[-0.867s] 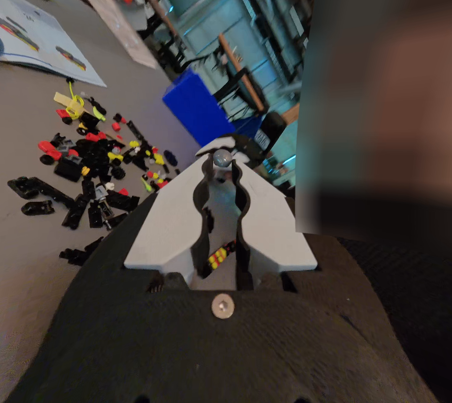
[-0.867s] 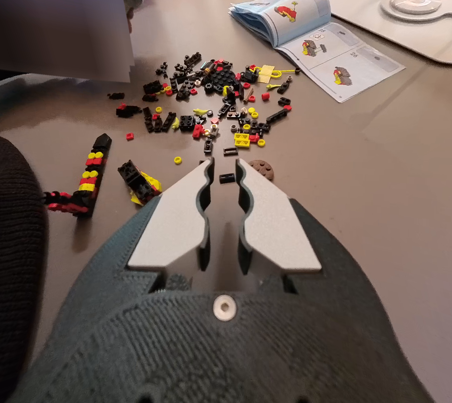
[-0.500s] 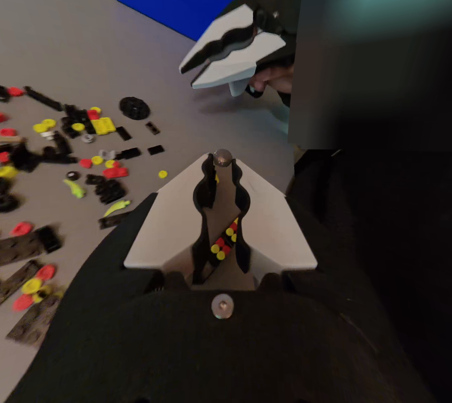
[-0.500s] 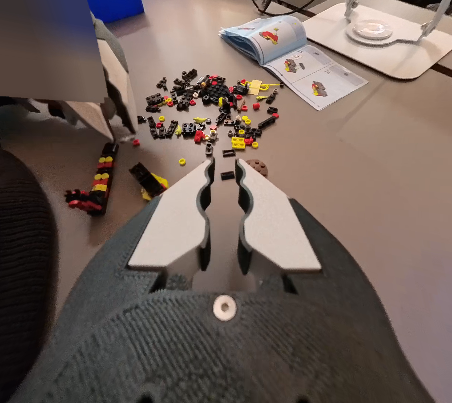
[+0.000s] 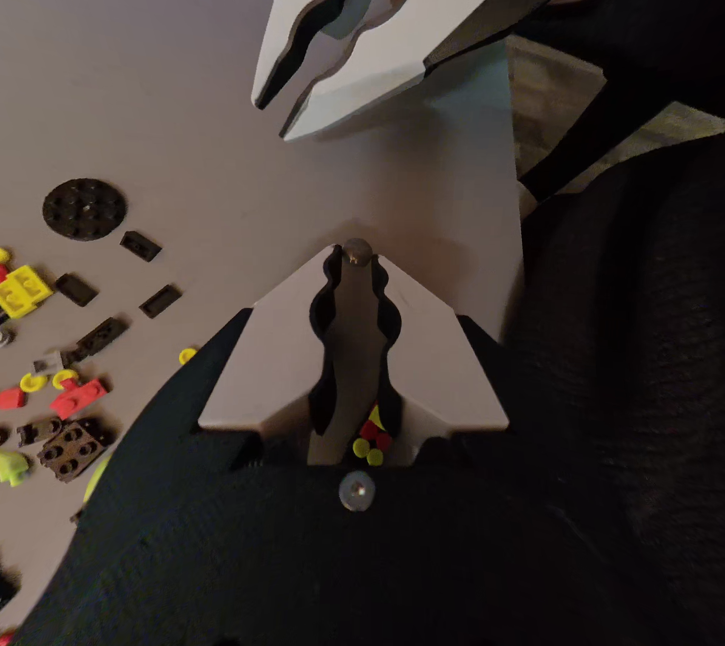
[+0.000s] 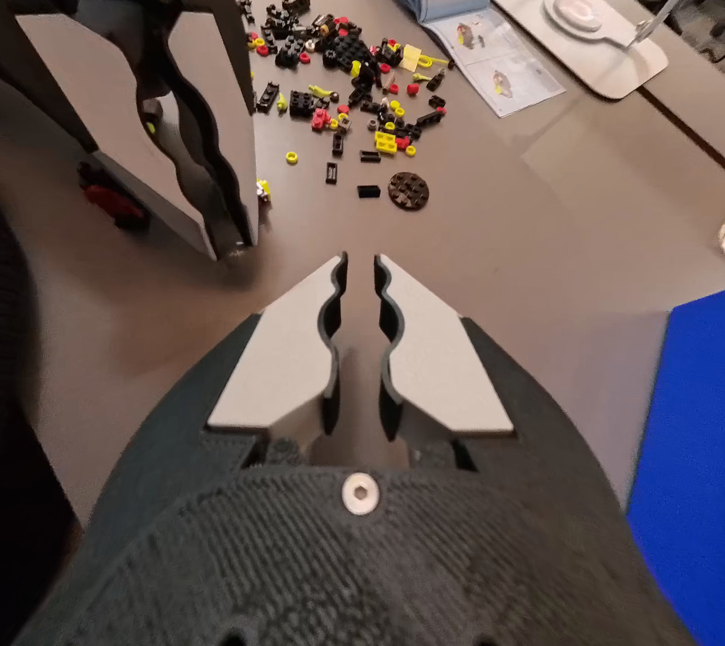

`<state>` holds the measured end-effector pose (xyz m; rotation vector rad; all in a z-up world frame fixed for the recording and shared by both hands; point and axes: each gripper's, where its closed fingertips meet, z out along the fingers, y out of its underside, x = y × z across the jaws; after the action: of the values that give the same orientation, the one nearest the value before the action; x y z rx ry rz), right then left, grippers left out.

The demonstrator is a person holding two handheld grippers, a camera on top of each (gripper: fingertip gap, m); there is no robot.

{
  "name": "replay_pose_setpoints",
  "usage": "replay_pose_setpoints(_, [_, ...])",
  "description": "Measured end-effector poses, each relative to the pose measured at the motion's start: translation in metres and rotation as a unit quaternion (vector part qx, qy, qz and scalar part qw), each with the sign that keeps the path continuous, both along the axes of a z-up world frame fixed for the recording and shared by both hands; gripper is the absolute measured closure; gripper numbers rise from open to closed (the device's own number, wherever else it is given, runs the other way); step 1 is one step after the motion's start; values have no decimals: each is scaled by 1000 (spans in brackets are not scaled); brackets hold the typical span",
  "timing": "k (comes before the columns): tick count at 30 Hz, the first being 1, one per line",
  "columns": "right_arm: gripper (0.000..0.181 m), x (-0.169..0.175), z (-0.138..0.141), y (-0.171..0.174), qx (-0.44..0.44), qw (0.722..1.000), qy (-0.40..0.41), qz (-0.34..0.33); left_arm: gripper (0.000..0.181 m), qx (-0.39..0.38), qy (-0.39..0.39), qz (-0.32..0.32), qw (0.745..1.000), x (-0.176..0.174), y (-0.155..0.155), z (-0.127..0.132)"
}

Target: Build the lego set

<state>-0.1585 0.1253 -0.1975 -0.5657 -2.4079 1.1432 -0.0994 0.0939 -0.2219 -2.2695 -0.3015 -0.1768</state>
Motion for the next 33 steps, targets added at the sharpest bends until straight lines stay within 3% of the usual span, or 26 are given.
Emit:
replay_pose_setpoints(1, [170, 1, -2, 2, 1, 1000, -6, -1, 169, -5, 0, -4, 1000, 0, 1, -2])
replay_pose_setpoints(13, [168, 8, -15, 2, -2, 998, -55, 9, 166, -15, 7, -13, 1000, -2, -1, -3])
replay_pose_setpoints(24, [159, 47, -24, -24, 14, 985, -98, 141, 166, 59, -5, 47, 997, -22, -28, 19])
replay_pose_setpoints(30, [154, 55, -40, -21, 49, 976, -133, 163, 166, 95, -29, 66, 993, -27, -34, 27])
replay_pose_setpoints(33, [161, 56, -44, -21, 64, 975, -127, 169, 166, 95, -32, 65, 993, -26, -35, 26])
